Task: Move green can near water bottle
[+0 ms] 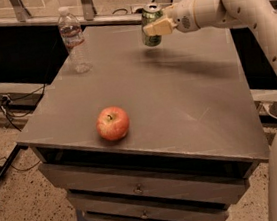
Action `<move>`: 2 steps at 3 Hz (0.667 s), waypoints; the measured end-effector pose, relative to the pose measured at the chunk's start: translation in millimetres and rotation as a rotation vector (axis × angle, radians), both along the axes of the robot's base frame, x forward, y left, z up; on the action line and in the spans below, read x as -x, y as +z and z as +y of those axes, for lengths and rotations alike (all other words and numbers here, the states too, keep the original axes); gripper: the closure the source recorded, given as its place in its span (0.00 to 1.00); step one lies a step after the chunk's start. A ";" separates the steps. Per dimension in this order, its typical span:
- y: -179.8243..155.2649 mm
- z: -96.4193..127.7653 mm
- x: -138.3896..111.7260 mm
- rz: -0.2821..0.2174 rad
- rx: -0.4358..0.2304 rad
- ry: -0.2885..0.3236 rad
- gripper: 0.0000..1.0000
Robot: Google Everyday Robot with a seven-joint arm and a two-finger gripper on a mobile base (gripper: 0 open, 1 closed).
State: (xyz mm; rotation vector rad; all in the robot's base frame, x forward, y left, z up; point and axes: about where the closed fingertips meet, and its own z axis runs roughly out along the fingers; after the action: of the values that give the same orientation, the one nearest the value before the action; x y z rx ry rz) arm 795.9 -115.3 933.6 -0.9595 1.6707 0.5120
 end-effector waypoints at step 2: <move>-8.9 57.0 11.0 0.040 -0.014 0.104 1.00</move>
Offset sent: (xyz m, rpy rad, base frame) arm -0.0206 0.1119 -0.0101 0.0177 0.0619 0.2073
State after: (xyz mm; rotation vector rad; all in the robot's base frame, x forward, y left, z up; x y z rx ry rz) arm 785.0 -58.3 924.7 -1.0360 1.6570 0.6148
